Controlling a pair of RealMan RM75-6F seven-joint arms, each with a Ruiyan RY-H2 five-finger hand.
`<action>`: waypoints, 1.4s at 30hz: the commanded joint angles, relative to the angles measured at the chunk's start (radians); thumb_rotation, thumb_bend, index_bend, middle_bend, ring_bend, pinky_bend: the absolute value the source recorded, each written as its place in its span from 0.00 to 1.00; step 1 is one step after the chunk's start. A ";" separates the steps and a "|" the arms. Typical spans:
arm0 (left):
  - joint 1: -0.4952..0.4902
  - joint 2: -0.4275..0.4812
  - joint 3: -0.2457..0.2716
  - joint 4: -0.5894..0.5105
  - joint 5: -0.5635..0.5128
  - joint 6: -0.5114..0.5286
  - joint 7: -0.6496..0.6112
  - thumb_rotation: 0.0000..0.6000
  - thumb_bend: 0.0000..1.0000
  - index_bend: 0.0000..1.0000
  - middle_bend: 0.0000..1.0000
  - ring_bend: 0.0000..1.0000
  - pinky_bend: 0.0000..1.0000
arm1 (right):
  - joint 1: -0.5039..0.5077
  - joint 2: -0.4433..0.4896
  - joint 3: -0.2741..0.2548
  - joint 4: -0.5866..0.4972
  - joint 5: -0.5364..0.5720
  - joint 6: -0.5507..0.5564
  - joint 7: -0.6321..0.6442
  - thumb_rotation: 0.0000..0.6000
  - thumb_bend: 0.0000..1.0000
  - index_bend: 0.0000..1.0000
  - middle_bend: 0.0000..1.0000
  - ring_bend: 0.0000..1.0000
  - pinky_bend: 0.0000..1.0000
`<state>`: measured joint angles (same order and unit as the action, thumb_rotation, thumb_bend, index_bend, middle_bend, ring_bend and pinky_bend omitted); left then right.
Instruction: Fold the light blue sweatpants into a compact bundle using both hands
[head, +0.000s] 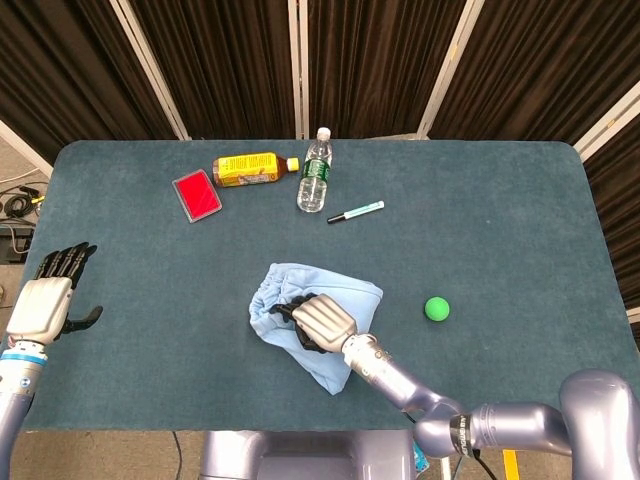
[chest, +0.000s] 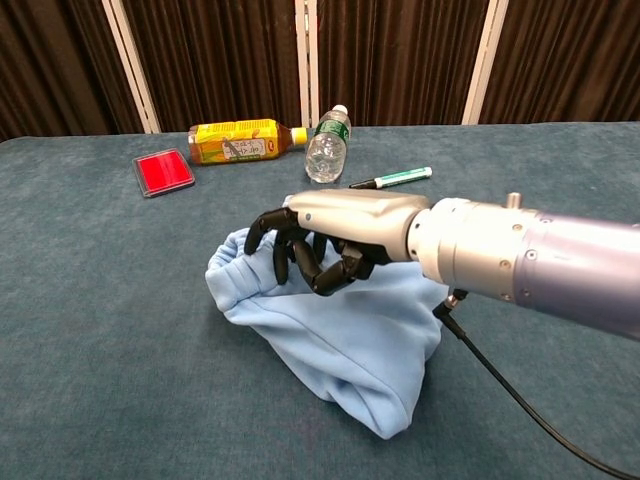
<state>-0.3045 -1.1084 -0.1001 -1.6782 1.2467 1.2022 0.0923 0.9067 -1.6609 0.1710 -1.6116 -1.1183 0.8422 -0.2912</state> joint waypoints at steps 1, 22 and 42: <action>-0.001 -0.001 0.000 0.000 0.000 -0.001 0.001 1.00 0.34 0.00 0.00 0.00 0.00 | 0.007 -0.022 -0.015 0.036 -0.011 0.006 -0.027 1.00 0.88 0.24 0.28 0.24 0.28; 0.026 0.003 0.005 -0.020 0.025 0.054 -0.003 1.00 0.34 0.00 0.00 0.00 0.00 | -0.164 0.353 -0.078 -0.168 -0.373 0.267 0.158 1.00 0.74 0.22 0.22 0.21 0.14; 0.173 0.002 0.075 0.009 0.209 0.300 -0.053 1.00 0.00 0.00 0.00 0.00 0.00 | -0.641 0.565 -0.219 -0.004 -0.458 0.782 0.327 1.00 0.00 0.00 0.00 0.00 0.00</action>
<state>-0.1387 -1.1075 -0.0294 -1.6745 1.4488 1.4939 0.0487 0.2876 -1.0907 -0.0428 -1.6179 -1.5982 1.6126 0.0504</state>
